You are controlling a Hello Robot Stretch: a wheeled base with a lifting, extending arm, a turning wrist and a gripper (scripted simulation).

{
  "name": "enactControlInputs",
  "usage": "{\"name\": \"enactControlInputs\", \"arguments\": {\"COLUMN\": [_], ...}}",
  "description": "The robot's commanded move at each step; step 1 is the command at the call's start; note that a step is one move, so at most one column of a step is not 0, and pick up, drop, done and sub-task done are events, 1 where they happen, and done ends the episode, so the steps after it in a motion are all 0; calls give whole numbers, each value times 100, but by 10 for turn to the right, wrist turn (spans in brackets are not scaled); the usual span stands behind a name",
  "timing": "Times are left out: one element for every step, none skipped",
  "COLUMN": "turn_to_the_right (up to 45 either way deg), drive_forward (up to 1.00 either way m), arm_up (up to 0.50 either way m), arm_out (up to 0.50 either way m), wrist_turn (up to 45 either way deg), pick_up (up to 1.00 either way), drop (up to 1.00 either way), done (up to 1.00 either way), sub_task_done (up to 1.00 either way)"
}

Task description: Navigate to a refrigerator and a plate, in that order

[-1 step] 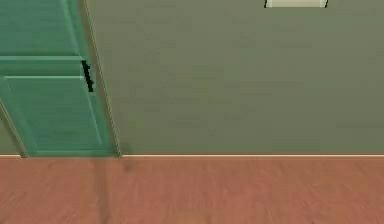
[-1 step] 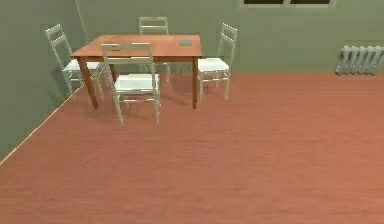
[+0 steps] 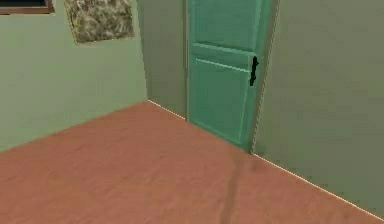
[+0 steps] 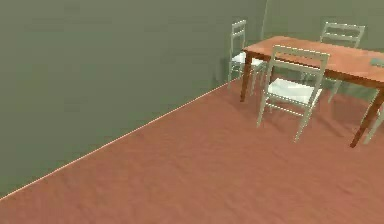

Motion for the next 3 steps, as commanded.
{"name": "enactControlInputs", "arguments": {"turn_to_the_right": [-450, -450, 0], "drive_forward": [0, 0, 100], "arm_up": [0, 0, 0], "arm_out": [0, 0, 0], "wrist_turn": [0, 0, 0], "pick_up": [0, 0, 0], "drop": [0, 0, 0], "done": [0, 0, 0], "sub_task_done": [0, 0, 0]}}
